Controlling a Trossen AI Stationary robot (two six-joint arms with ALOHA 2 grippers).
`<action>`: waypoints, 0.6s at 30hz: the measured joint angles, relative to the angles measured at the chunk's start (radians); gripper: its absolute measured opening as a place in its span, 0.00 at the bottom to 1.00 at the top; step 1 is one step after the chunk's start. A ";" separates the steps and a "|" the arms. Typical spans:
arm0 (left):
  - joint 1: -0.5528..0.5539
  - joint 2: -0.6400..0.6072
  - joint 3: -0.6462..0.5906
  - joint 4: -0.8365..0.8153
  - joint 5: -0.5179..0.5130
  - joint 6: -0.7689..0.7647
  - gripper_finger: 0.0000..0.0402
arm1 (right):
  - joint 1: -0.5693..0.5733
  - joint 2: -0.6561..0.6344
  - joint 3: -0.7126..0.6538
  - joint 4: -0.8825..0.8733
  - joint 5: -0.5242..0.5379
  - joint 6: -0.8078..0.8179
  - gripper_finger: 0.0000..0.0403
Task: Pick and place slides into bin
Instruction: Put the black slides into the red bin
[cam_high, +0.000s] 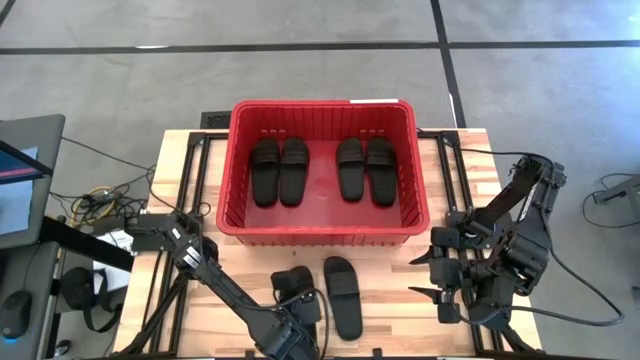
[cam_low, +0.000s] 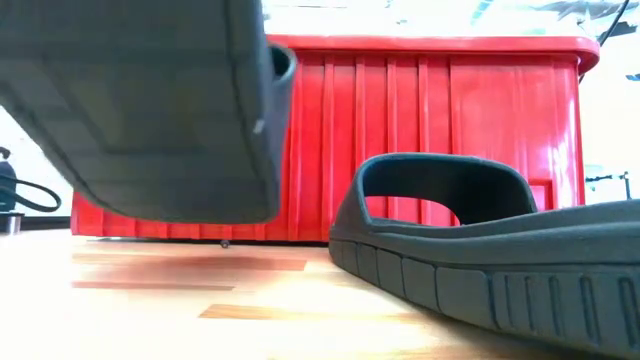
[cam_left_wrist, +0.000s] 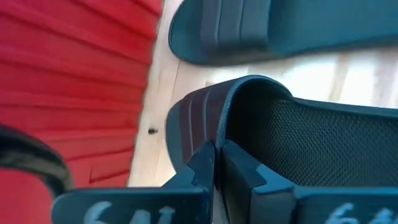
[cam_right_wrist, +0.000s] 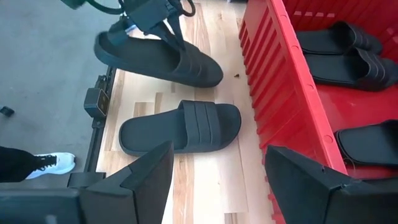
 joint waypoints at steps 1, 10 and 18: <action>-0.001 0.000 0.015 0.000 -0.001 0.009 0.00 | 0.000 0.000 0.000 0.000 0.000 0.000 0.60; -0.002 -0.007 0.116 0.003 -0.002 0.083 0.00 | 0.000 0.000 0.000 0.001 0.001 0.001 0.60; -0.015 -0.036 0.114 0.000 0.042 0.087 0.00 | 0.000 0.000 0.000 0.002 0.000 0.001 0.60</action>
